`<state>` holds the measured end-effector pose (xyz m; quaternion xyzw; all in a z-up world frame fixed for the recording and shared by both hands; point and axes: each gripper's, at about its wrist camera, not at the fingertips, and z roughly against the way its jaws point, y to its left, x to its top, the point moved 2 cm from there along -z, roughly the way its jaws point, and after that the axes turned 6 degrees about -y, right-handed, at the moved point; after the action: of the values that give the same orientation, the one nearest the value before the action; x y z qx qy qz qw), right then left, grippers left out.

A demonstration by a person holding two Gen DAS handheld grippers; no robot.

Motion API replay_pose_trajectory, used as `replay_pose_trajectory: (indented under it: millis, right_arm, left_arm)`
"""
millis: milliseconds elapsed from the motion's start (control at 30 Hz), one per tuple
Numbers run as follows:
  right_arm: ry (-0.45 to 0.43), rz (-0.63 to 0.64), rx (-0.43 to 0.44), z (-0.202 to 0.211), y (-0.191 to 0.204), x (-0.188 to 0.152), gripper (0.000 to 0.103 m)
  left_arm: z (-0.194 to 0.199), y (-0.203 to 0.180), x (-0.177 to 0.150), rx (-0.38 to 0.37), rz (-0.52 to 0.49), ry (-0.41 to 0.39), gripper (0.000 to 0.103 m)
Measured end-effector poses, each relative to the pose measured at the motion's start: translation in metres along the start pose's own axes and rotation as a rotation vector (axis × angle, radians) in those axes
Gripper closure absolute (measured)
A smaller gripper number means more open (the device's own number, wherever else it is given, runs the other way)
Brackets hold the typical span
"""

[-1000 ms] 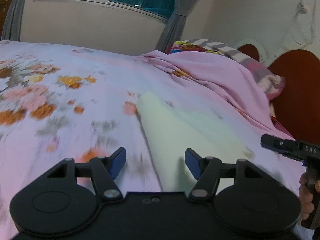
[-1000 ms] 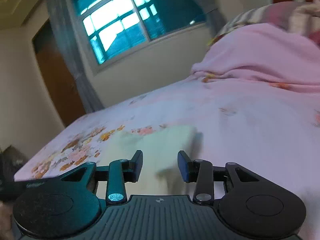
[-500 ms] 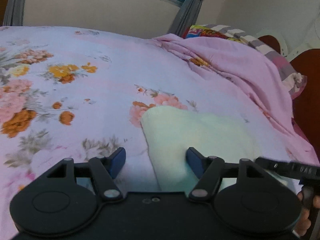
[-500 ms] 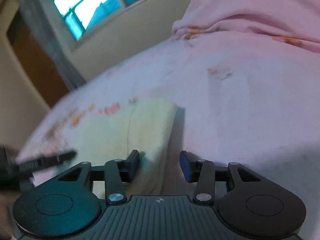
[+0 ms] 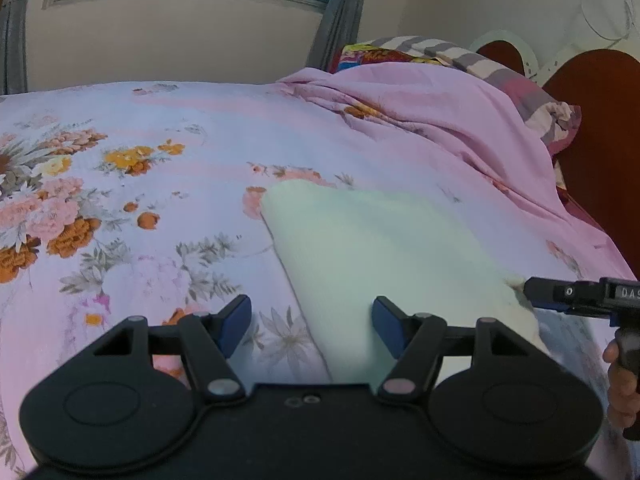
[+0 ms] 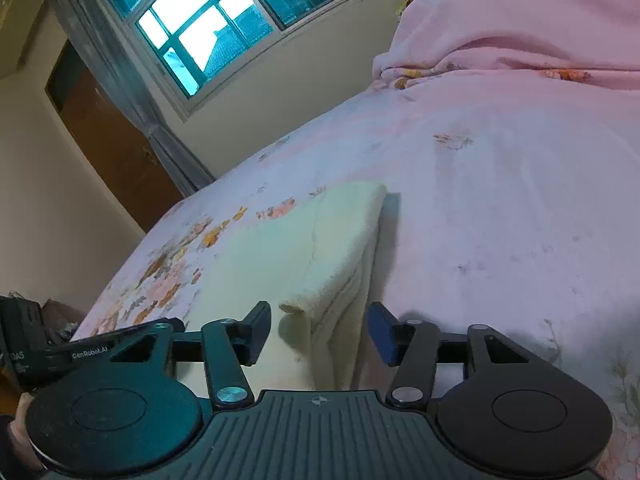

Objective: Fold small clothes

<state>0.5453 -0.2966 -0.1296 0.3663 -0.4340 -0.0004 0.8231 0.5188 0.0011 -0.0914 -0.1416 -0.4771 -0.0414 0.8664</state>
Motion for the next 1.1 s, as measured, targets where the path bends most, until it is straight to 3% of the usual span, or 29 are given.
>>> replay_pose_trajectory:
  millis: [167, 333, 500, 600, 767, 900, 1000, 1033, 1067, 1100]
  right_arm:
    - [-0.002, -0.059, 0.036, 0.018, -0.011, 0.001, 0.048]
    - [0.018, -0.084, 0.055, 0.019, -0.018, 0.001, 0.048]
    - [0.093, -0.094, 0.087, 0.031, -0.012, -0.019, 0.048]
    - [0.065, -0.124, 0.112, 0.062, -0.011, -0.038, 0.048]
    - [0.052, -0.149, 0.106, 0.085, 0.000, -0.067, 0.049]
    - [0.008, -0.203, 0.077, 0.078, 0.004, -0.069, 0.058]
    - [0.021, -0.253, 0.048, 0.070, 0.002, -0.072, 0.058]
    - [0.026, -0.249, 0.041, 0.069, 0.003, -0.072, 0.061]
    - [0.033, -0.254, 0.031, 0.066, 0.003, -0.071, 0.086]
    - [0.045, -0.270, 0.030, 0.064, 0.001, -0.071, 0.092]
  left_arm:
    - [-0.001, 0.016, -0.010, -0.143, 0.110, 0.032, 0.037]
    - [-0.010, 0.034, -0.022, -0.229, 0.232, 0.088, 0.040]
    - [0.002, 0.043, -0.040, -0.368, 0.310, 0.151, 0.040]
    - [0.019, 0.056, -0.056, -0.428, 0.403, 0.170, 0.040]
    - [0.044, 0.061, -0.082, -0.435, 0.495, 0.146, 0.040]
    - [0.037, 0.051, -0.086, -0.471, 0.586, 0.159, 0.037]
    - [0.030, 0.046, -0.086, -0.460, 0.602, 0.178, 0.044]
    - [0.028, 0.045, -0.085, -0.451, 0.604, 0.177, 0.052]
    - [0.024, 0.044, -0.086, -0.456, 0.608, 0.199, 0.090]
    - [0.019, 0.044, -0.089, -0.454, 0.621, 0.233, 0.089]
